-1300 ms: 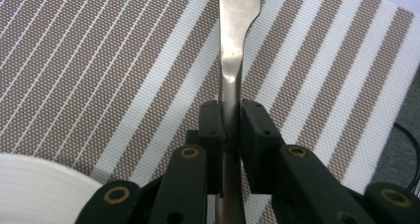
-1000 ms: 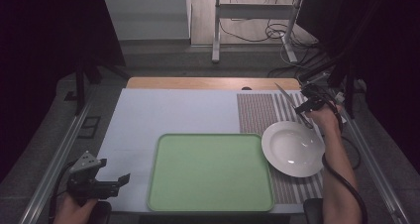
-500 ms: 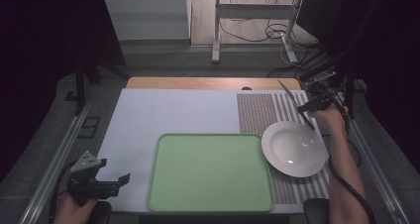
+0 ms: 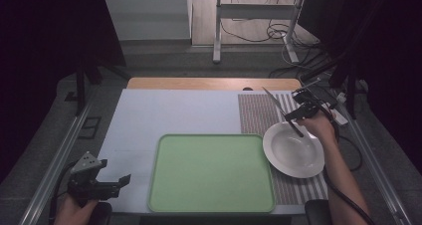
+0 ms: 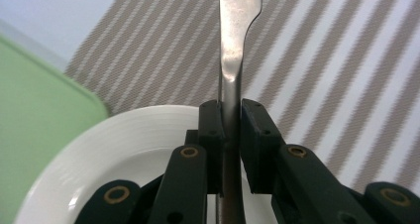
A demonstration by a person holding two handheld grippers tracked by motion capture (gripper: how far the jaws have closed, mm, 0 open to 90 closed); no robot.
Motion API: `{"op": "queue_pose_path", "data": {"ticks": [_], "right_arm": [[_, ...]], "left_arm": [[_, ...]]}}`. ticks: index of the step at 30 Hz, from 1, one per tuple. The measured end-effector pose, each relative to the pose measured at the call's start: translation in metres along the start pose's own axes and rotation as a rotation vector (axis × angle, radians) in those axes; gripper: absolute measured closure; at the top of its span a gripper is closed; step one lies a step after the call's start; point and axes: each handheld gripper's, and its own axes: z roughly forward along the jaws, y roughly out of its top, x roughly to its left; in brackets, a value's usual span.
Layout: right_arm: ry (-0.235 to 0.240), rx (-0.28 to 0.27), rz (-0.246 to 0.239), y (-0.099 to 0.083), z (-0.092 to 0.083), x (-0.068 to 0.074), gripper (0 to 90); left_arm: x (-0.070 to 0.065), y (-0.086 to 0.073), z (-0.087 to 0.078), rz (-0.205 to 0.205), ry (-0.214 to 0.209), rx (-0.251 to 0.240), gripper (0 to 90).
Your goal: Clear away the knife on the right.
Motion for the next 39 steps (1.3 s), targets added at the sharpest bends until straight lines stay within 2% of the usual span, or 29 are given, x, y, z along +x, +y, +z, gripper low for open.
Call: {"op": "queue_pose_path", "data": {"ticks": [8, 25, 26, 28, 39], "right_arm": [[0.021, 0.017, -0.043, -0.005, 0.002, 0.029, 80.6], [0.082, 0.021, -0.127, -0.02, -0.006, 0.083, 80.6], [0.087, 0.022, -0.133, -0.022, -0.007, 0.09, 80.6], [0.09, 0.023, -0.138, -0.023, -0.007, 0.092, 80.6], [0.133, 0.067, -0.194, -0.039, 0.0, 0.134, 80.6]], "left_arm": [[0.0, 0.0, 0.0, 0.001, 0.0, 0.001, 2.9], [0.0, 0.0, 0.0, 0.001, 0.003, 0.004, 2.9], [0.0, 0.0, 0.0, 0.001, 0.003, 0.005, 2.9], [0.0, 0.0, 0.0, 0.002, 0.003, 0.005, 2.9], [-0.001, 0.0, 0.001, 0.003, 0.004, 0.004, 2.9]]}}
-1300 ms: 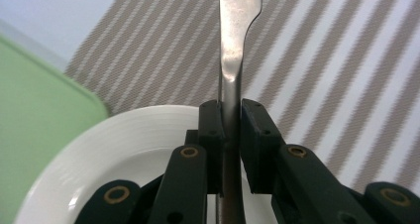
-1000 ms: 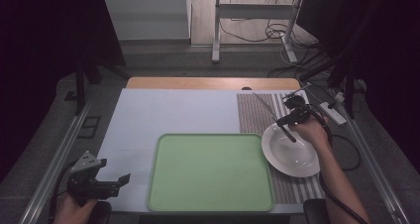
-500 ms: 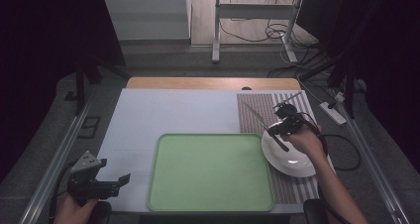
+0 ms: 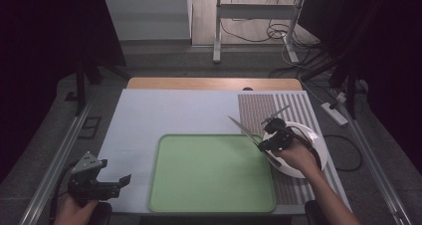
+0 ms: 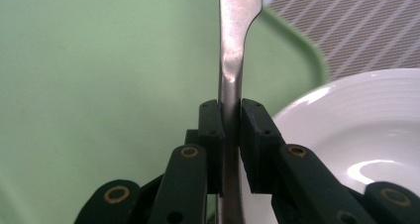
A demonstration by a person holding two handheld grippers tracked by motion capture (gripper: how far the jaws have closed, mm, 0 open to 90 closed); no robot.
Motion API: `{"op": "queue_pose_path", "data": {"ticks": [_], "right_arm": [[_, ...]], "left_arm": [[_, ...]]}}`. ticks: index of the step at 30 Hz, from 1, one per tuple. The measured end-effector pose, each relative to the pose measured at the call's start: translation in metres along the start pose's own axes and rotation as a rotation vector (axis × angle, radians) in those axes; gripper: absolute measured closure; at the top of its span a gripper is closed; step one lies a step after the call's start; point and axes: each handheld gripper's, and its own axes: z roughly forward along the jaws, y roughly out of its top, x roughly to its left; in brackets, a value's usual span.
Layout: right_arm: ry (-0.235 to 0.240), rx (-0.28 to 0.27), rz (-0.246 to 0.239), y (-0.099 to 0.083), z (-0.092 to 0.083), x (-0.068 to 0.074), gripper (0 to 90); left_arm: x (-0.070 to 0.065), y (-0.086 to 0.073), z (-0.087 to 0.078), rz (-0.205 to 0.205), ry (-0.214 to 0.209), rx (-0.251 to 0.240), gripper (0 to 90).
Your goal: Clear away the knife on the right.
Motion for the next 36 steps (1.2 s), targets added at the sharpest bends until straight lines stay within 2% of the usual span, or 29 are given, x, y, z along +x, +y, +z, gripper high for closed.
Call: {"op": "queue_pose_path", "data": {"ticks": [6, 8, 10, 15, 16, 17, 19, 21, 22, 23, 24, 25, 26, 28, 32, 36], "right_arm": [[0.021, 0.034, -0.055, -0.002, 0.012, 0.027, 80.5], [0.031, 0.065, -0.071, -0.002, 0.022, 0.039, 80.6], [0.038, 0.078, -0.079, -0.003, 0.027, 0.042, 80.6], [0.054, 0.156, -0.107, -0.009, 0.048, 0.056, 80.4], [0.063, 0.189, -0.118, -0.011, 0.052, 0.058, 80.3], [0.063, 0.193, -0.138, -0.013, 0.054, 0.06, 79.9], [0.07, 0.176, -0.153, -0.013, 0.052, 0.062, 78.1], [0.099, 0.129, -0.17, -0.01, 0.049, 0.062, 74.9], [0.122, 0.09, -0.213, -0.004, 0.048, 0.063, 80.5], [0.122, 0.09, -0.213, -0.004, 0.048, 0.063, 80.5], [0.14, 0.071, -0.273, 0.004, 0.049, 0.067, 90.0], [0.14, 0.071, -0.273, 0.004, 0.049, 0.067, 90.0], [0.144, 0.061, -0.304, 0.008, 0.051, 0.07, 90.0], [0.148, 0.056, -0.338, 0.018, 0.058, 0.076, 90.0], [0.144, 0.042, -0.385, 0.032, 0.075, 0.086, 90.0], [0.113, 0.048, -0.423, 0.04, 0.091, 0.085, 90.0]], "left_arm": [[0.0, 0.0, 0.0, 0.002, 0.001, 0.0, 2.9], [0.0, 0.0, 0.0, 0.004, 0.003, 0.001, 2.9], [0.0, 0.0, 0.0, 0.005, 0.003, 0.001, 2.9], [0.0, 0.0, 0.0, 0.004, 0.002, 0.0, 2.9], [0.0, 0.0, 0.0, 0.005, 0.002, 0.0, 2.9], [0.0, 0.0, 0.0, 0.005, 0.002, 0.0, 2.9], [0.0, 0.0, 0.0, 0.005, 0.003, 0.002, 2.9], [-0.001, 0.0, 0.0, 0.007, 0.004, 0.005, 3.0], [-0.001, 0.001, 0.001, 0.008, 0.003, 0.004, 3.0], [-0.001, 0.001, 0.001, 0.008, 0.003, 0.004, 3.0], [-0.001, 0.001, 0.001, 0.009, 0.004, 0.005, 3.0], [-0.001, 0.001, 0.001, 0.009, 0.004, 0.006, 3.0], [-0.001, 0.001, 0.001, 0.009, 0.003, 0.005, 3.0], [0.0, 0.001, 0.001, 0.007, 0.003, 0.006, 3.0], [0.0, 0.001, 0.001, 0.006, 0.002, 0.007, 3.0], [0.0, 0.001, 0.001, 0.007, 0.001, 0.008, 3.1]]}}
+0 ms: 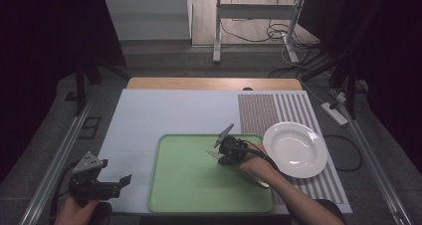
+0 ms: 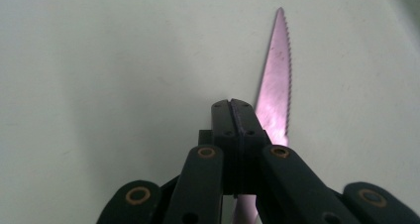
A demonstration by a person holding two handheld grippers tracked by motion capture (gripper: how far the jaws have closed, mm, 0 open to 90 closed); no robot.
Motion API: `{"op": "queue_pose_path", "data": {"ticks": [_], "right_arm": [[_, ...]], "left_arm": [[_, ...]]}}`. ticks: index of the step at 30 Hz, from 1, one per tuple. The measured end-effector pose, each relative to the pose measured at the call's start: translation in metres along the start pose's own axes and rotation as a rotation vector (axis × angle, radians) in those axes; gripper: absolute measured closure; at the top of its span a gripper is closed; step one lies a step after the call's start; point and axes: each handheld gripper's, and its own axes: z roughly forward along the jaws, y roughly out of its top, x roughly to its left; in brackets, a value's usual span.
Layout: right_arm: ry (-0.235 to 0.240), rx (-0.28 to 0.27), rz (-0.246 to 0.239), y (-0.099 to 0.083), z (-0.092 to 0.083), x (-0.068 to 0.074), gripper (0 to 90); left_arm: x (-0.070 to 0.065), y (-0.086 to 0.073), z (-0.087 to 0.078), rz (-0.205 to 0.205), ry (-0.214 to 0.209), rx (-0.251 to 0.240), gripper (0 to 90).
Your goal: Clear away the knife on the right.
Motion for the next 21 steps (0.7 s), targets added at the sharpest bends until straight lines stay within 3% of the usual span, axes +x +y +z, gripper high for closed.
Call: {"op": "queue_pose_path", "data": {"ticks": [2, 7, 13, 21], "right_arm": [[0.003, -0.008, 0.001, 0.0, 0.0, -0.002, 90.0], [-0.054, 0.019, 0.061, -0.007, -0.005, -0.012, 90.0], [-0.066, 0.019, 0.12, -0.024, -0.014, -0.026, 90.0], [-0.072, 0.02, 0.182, -0.047, -0.026, -0.033, 90.0]], "left_arm": [[0.0, 0.0, 0.0, 0.001, 0.001, 0.0, 3.1], [0.0, 0.0, 0.0, -0.001, 0.002, -0.001, 3.1], [0.0, 0.0, 0.0, -0.001, 0.003, -0.001, 3.1], [0.0, 0.0, 0.0, 0.002, 0.004, -0.003, 3.2]]}}
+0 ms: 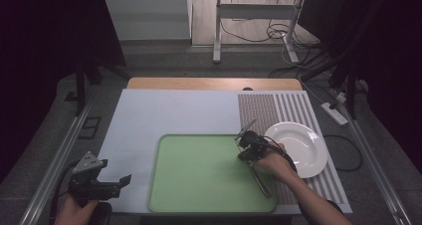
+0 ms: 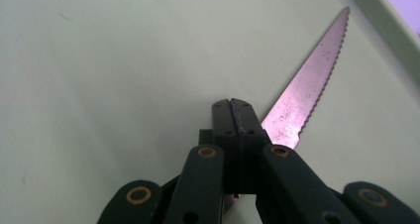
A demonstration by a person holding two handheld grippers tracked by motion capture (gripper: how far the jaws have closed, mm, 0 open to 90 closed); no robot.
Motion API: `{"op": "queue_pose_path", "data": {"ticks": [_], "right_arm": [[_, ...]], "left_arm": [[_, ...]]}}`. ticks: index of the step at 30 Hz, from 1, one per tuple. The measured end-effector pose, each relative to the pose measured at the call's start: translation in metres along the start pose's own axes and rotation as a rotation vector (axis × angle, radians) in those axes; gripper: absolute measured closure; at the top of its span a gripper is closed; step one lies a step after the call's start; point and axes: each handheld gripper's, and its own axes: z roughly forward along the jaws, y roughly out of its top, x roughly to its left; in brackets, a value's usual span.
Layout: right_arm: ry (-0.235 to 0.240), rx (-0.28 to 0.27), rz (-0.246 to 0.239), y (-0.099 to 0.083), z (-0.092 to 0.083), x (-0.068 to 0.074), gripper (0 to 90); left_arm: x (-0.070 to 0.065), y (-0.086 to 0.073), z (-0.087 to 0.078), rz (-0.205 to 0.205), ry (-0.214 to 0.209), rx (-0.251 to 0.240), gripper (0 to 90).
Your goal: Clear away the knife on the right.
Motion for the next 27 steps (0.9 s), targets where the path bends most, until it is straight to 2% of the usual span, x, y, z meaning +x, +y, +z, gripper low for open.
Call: {"op": "queue_pose_path", "data": {"ticks": [3, 20, 24, 27], "right_arm": [[-0.001, -0.006, 0.031, -0.008, -0.004, -0.004, 90.0], [-0.057, 0.013, 0.106, -0.038, -0.019, -0.014, 90.0], [-0.045, 0.007, 0.113, -0.041, -0.02, -0.015, 90.0], [-0.055, 0.016, 0.104, -0.04, -0.02, -0.013, 90.0]], "left_arm": [[0.0, 0.0, 0.0, 0.0, 0.0, -0.001, 3.3], [-0.001, 0.0, 0.0, 0.008, 0.005, 0.003, 3.3], [-0.001, 0.0, 0.0, 0.008, 0.006, 0.003, 3.3], [-0.001, 0.0, 0.0, 0.008, 0.005, 0.003, 3.3]]}}
